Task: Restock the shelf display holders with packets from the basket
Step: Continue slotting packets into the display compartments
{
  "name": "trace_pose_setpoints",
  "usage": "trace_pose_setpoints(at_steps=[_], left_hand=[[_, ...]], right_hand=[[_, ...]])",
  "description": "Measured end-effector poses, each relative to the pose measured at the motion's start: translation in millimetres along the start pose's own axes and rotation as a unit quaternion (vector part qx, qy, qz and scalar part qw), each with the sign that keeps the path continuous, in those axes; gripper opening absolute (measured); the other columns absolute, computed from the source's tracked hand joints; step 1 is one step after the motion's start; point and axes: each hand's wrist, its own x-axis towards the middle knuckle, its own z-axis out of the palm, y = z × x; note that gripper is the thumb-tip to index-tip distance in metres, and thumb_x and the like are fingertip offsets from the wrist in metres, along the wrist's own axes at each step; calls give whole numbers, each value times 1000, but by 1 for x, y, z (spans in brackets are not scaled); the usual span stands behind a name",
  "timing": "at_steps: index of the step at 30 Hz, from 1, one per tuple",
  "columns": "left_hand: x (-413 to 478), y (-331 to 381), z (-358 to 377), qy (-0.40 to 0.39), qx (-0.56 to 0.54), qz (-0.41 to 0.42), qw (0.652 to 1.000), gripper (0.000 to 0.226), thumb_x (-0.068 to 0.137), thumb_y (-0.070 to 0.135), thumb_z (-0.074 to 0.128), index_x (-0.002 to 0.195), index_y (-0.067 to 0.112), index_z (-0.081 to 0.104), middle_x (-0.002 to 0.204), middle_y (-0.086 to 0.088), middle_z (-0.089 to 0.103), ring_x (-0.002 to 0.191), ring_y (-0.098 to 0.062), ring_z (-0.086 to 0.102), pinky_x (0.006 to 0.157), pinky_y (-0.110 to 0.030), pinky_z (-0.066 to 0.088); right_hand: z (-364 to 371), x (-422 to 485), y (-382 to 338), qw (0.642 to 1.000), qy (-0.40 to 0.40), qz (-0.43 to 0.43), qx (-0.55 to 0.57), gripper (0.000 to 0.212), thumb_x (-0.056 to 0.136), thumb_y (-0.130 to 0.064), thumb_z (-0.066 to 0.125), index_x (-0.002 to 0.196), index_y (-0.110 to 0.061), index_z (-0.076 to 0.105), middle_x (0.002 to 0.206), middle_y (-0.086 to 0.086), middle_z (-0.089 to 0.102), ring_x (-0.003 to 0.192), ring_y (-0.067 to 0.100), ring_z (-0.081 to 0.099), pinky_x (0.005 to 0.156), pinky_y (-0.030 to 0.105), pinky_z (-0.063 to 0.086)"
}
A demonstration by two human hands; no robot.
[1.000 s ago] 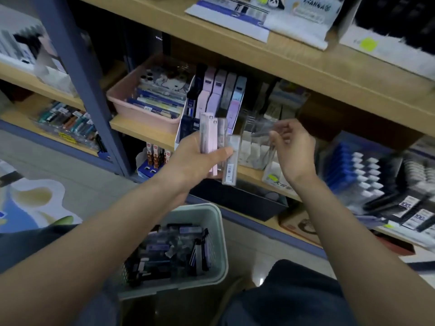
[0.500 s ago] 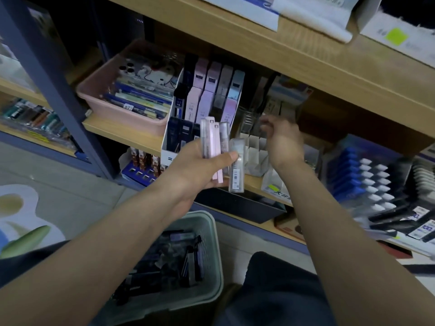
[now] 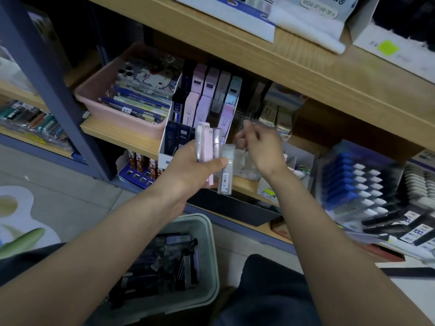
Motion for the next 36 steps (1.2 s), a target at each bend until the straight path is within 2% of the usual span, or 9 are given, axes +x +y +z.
trace_pose_setpoints(at_steps=[4, 9, 11, 16, 18, 24, 29, 31, 36], left_hand=[[1, -2, 0, 7, 26, 20, 999, 28, 89, 10, 61, 115, 20, 59, 99, 1, 68, 90, -9, 64, 72, -23, 53], [-4, -7, 2, -4, 66, 32, 997, 25, 90, 7, 58, 114, 13, 57, 99, -6, 67, 90, -15, 65, 65, -21, 53], [-6, -6, 2, -9, 53, 25, 998, 25, 91, 6, 57, 115, 11, 55, 94, -4, 66, 76, -9, 65, 57, -18, 54], [-6, -2, 1, -2, 32, -4, 999, 25, 91, 6, 57, 115, 9, 53, 93, -5, 67, 68, -13, 63, 57, -19, 56], [-7, -1, 3, -8, 21, -9, 1000, 25, 91, 6, 56, 116, 9, 52, 90, -4, 67, 67, -12, 63, 56, -19, 56], [-2, 2, 6, -25, 24, -14, 999, 32, 90, 7, 58, 121, 9, 51, 95, -7, 67, 68, -13, 64, 56, -18, 55], [5, 2, 6, -31, 29, -17, 999, 34, 89, 8, 59, 123, 11, 51, 96, -7, 68, 70, -13, 66, 57, -19, 56], [7, 2, 5, -25, 30, -16, 999, 31, 89, 9, 59, 119, 13, 52, 95, -7, 68, 69, -12, 66, 58, -19, 56], [13, 4, 4, -26, 22, -24, 999, 23, 86, 10, 63, 109, 12, 58, 99, -9, 69, 67, -11, 66, 56, -17, 55]], right_hand=[[-13, -28, -33, 987, -137, 45, 72, 45, 96, -47, 40, 69, -19, 64, 41, -10, 50, 37, -1, 43, 45, 12, 36], [-29, -46, -41, 959, -267, 36, 94, 14, 85, -12, 65, 96, -4, 66, 72, 2, 59, 48, -3, 55, 54, 10, 50], [-35, -47, -40, 966, -235, 34, 102, 16, 85, -8, 64, 100, -1, 66, 73, 2, 59, 48, -3, 56, 54, 10, 51], [-48, -33, -23, 988, 95, 0, 122, 12, 88, -11, 64, 98, -5, 63, 75, 4, 63, 60, 6, 63, 64, 22, 57], [-46, -30, -11, 985, 154, -26, 73, 8, 88, -10, 63, 96, -10, 62, 86, 6, 66, 71, 12, 66, 72, 30, 58], [-36, -10, 14, 984, 164, -71, 15, 15, 89, -6, 60, 101, -12, 65, 99, 7, 67, 89, 17, 66, 82, 39, 55], [-29, 9, 29, 989, 124, -79, -28, 22, 91, -6, 58, 109, -13, 68, 105, -3, 60, 96, 15, 61, 92, 27, 48], [-25, 14, 35, 990, 93, -81, -76, 25, 93, -5, 54, 112, -14, 67, 104, -6, 57, 96, 11, 57, 89, 18, 42], [-15, 23, 40, 994, 77, -55, -63, 23, 91, 1, 51, 110, -10, 57, 95, -3, 59, 90, 12, 57, 81, 24, 45]])
